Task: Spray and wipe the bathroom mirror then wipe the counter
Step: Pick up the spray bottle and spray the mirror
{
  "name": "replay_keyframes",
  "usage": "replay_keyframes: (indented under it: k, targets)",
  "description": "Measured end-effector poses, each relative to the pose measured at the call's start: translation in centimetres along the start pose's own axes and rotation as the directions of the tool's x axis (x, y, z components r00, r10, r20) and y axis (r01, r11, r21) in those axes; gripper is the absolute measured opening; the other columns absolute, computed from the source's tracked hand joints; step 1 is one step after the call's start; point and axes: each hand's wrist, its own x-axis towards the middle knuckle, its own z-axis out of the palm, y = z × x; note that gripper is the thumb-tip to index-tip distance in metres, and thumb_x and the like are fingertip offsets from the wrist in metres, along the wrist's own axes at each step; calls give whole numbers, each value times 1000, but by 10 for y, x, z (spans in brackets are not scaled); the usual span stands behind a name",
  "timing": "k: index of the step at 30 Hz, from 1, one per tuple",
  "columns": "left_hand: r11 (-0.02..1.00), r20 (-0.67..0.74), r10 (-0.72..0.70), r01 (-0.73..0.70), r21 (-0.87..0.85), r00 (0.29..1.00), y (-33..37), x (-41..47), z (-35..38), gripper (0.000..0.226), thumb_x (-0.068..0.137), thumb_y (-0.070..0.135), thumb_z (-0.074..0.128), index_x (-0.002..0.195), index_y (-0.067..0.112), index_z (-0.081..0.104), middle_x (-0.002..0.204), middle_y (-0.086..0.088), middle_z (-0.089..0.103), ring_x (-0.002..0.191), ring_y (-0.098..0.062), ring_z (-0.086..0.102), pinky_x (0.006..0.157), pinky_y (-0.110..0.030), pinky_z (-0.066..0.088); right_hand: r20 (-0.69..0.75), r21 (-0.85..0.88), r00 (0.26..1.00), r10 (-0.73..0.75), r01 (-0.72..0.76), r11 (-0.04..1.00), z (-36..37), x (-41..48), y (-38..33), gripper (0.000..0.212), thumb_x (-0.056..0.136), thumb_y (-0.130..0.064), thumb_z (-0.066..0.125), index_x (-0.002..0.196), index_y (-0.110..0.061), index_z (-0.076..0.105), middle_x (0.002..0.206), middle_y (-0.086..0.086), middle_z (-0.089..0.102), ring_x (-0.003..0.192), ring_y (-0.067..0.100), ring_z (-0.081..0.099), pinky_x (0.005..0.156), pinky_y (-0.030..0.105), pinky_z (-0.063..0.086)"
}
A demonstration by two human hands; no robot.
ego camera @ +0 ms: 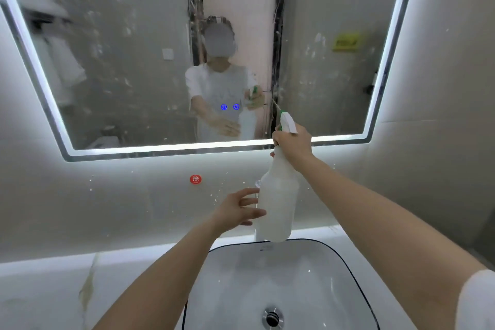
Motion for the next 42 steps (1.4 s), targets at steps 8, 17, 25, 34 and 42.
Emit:
replay_keyframes:
  k: [8, 17, 25, 34, 42]
  targets:
    - [999, 71, 14, -12, -31, 997, 9, 24, 58, 54, 78, 9, 77, 125, 25, 56, 125, -8, 60, 101, -18, 64, 79, -30, 54, -101, -32, 995, -8, 5, 999, -67, 1, 12, 8, 73, -5, 52, 79, -6, 57, 79, 5, 54, 63, 28, 58, 55, 33, 57]
    - [999, 179, 34, -38, 21, 983, 23, 43, 126, 51, 78, 14, 77, 123, 28, 56, 122, -3, 63, 101, -13, 67, 75, -28, 57, -202, -113, 979, 17, -40, 993, -145, -5, 25, 6, 76, -3, 50, 74, -9, 50, 72, 4, 48, 47, 20, 59, 60, 37, 55]
    - [998, 278, 28, -44, 50, 960, 32, 53, 176, 53, 79, 15, 77, 126, 23, 55, 113, -1, 69, 100, -14, 67, 74, -30, 57, -265, -162, 964, 31, -77, 984, -196, -6, 35, 11, 72, -3, 49, 66, -11, 45, 68, 8, 49, 55, 33, 66, 54, 33, 50]
    - [997, 329, -8, -19, 81, 944, 28, 50, 195, 51, 80, 16, 75, 126, 26, 56, 106, 3, 72, 95, -9, 68, 72, -27, 57, -253, -140, 963, 94, -132, 981, -213, -16, 49, 10, 71, 0, 49, 65, -8, 49, 63, 9, 49, 54, 31, 60, 44, 23, 45]
    - [997, 287, -49, 27, 78, 957, 9, 31, 176, 55, 81, 17, 75, 130, 27, 51, 105, 3, 72, 97, -12, 68, 73, -28, 58, -122, -177, 985, 124, -145, 973, -183, -22, 58, 12, 73, -1, 50, 63, -7, 50, 67, 12, 50, 59, 33, 60, 65, 45, 57]
